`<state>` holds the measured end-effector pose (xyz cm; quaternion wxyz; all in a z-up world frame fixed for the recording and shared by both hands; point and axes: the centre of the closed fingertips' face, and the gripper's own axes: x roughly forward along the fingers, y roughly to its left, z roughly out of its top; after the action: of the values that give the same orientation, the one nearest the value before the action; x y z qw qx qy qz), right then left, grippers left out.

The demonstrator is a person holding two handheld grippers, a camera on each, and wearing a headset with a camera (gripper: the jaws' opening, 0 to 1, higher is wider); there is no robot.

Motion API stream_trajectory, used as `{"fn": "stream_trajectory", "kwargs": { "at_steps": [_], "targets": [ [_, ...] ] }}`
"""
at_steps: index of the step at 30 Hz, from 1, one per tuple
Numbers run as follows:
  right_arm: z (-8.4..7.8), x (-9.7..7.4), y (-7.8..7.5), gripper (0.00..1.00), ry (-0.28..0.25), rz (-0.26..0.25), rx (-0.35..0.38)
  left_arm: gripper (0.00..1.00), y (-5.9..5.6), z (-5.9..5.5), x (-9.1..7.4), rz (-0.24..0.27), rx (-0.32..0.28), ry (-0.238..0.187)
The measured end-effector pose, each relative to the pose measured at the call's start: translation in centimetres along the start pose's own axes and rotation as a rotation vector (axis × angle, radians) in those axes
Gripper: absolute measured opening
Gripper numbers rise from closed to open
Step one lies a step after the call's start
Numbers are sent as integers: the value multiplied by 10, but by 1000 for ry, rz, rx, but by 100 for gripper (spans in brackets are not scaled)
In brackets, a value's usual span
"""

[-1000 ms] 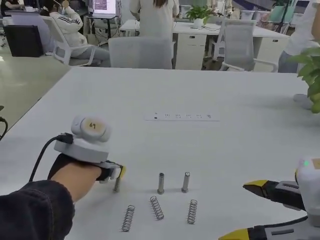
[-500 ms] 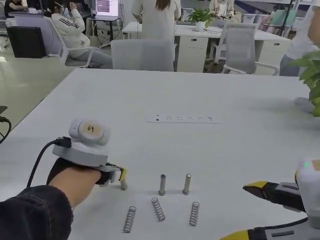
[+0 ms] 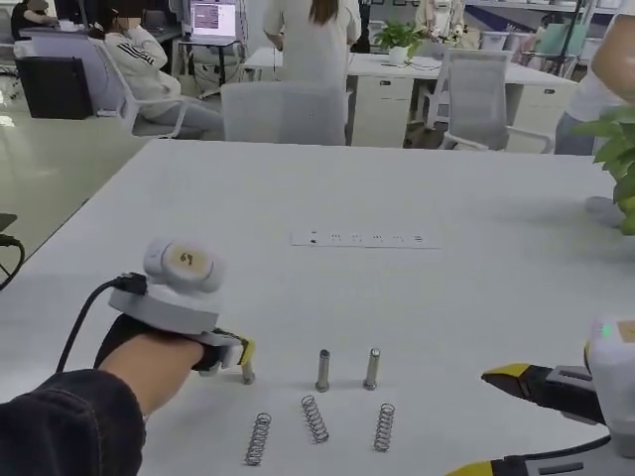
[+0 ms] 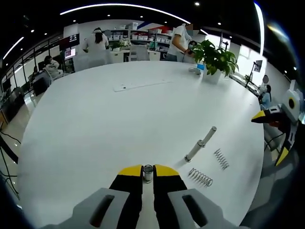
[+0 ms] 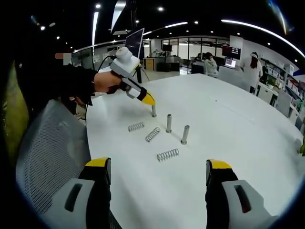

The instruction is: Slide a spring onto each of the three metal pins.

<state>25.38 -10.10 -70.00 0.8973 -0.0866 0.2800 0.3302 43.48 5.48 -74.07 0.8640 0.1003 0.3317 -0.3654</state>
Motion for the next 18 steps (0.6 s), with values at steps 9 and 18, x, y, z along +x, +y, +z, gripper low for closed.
{"fn": "stream_trajectory", "kwargs": {
  "at_steps": [9, 18],
  "targets": [
    [1, 0, 0, 81, 0, 2, -1, 0, -2, -3, -2, 1, 23, 22],
    [1, 1, 2, 81, 0, 3, -1, 0, -5, -4, -2, -3, 35, 23]
  ]
}}
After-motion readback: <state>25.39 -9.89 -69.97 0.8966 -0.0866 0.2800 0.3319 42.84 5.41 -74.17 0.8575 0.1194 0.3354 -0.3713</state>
